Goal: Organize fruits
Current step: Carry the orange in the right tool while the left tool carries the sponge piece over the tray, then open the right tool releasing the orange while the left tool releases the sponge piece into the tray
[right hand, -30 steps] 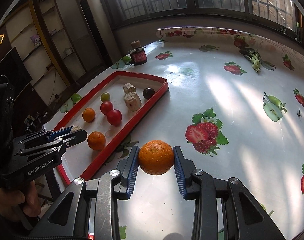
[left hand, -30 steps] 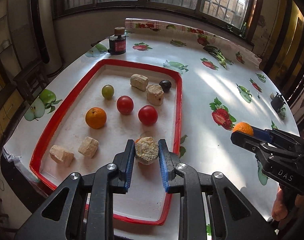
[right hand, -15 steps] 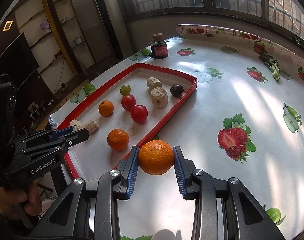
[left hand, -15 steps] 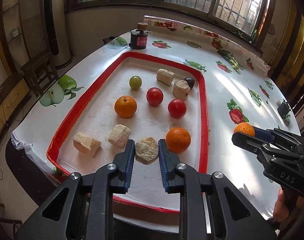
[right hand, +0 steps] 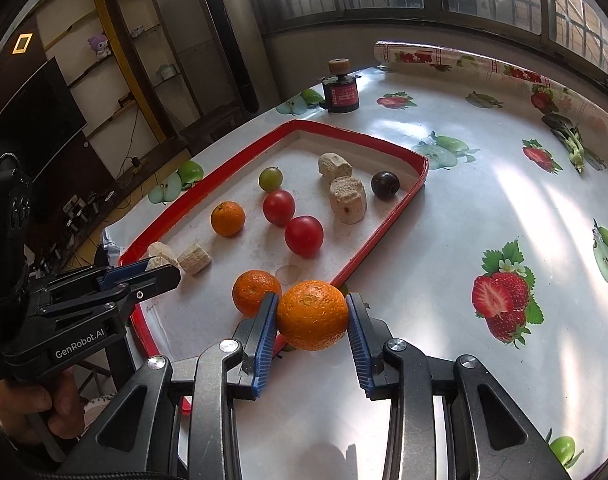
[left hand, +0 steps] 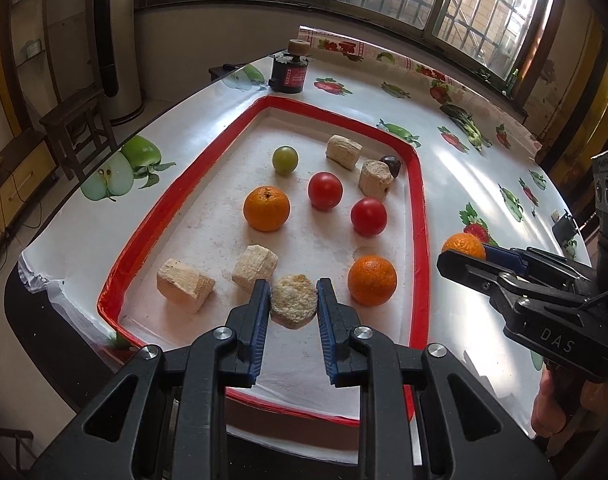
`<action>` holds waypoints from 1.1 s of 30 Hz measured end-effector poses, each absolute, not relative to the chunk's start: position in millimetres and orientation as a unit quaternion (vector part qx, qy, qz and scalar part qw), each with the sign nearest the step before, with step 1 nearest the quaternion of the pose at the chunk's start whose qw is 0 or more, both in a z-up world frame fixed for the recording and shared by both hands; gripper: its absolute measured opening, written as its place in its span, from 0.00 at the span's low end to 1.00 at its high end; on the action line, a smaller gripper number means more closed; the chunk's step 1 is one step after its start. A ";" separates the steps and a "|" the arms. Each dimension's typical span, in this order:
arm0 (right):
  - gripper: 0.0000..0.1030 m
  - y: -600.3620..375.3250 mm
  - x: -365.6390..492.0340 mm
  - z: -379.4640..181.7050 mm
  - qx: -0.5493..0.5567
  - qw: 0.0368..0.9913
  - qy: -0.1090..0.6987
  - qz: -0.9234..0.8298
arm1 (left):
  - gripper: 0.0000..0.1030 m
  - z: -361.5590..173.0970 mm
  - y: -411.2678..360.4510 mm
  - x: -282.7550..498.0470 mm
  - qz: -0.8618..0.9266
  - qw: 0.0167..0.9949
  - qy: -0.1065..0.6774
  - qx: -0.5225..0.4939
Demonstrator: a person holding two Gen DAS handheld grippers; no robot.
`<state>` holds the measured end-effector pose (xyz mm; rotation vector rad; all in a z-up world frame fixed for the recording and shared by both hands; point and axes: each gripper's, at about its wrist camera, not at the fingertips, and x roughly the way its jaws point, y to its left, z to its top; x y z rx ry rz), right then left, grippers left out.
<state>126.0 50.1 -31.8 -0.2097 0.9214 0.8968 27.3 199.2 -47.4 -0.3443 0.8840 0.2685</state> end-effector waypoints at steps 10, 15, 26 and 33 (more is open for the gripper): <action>0.33 92.7 163.5 -41.2 -0.098 0.791 0.437 0.416 | 0.20 -60.5 187.1 45.8 0.106 0.873 0.447 -0.163; 0.33 101.5 170.4 -53.1 -0.108 0.789 0.444 0.411 | 0.20 -65.3 190.0 51.7 0.108 0.870 0.452 -0.164; 0.36 100.3 172.4 -56.4 -0.102 0.786 0.446 0.416 | 0.20 -76.4 192.0 54.1 0.113 0.861 0.463 -0.176; 0.37 98.2 169.6 -54.3 -0.100 0.785 0.446 0.419 | 0.32 -75.3 191.6 49.8 0.125 0.859 0.464 -0.176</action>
